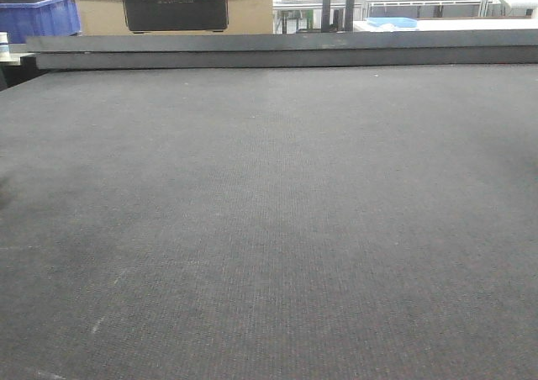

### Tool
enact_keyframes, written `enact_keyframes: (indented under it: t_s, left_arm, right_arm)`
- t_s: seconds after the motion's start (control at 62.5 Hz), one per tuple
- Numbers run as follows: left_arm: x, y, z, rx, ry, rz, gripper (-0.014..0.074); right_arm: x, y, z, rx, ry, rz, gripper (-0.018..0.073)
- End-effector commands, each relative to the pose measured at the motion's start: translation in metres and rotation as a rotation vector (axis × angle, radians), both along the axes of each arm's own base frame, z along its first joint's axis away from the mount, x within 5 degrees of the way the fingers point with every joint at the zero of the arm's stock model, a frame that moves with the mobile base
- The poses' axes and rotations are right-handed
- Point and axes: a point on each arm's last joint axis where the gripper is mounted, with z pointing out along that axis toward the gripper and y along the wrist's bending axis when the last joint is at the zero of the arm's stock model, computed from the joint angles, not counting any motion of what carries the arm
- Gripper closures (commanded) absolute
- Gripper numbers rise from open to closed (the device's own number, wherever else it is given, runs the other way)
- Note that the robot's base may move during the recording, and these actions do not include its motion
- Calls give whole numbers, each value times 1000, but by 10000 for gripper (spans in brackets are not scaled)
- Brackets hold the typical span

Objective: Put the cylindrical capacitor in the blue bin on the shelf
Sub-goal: 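Close the left gripper around the orange '468' capacitor on the table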

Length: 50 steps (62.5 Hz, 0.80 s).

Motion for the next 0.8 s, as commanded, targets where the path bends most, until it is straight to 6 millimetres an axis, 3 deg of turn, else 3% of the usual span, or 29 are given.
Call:
enact_keyframes:
  t_s: [0.0, 0.064, 0.16, 0.352, 0.432, 0.592, 0.784]
  left_arm:
    - [7, 1, 2, -23, -37, 22, -3]
    - [9, 1, 3, -25, -40, 21, 17]
    - [11, 1, 5, -29, -47, 22, 117]
    - [11, 1, 5, -33, -49, 24, 563]
    - [11, 0, 5, -32, -47, 21, 706]
    - [9, -3, 19, -13, -82, -28, 708]
    - [10, -9, 70, -13, -25, -91, 708]
  right_arm:
    - [2, -1, 5, -2, -37, -6, 721]
    - [2, -1, 5, -2, -37, -6, 721]
    - [2, -1, 5, -2, -37, -6, 721]
    - [2, -1, 5, -2, -37, -6, 721]
    - [2, -1, 5, -2, -37, -6, 721]
    - [2, -1, 5, -2, -37, -6, 721]
    - [2, -1, 5, -2, -37, -6, 721]
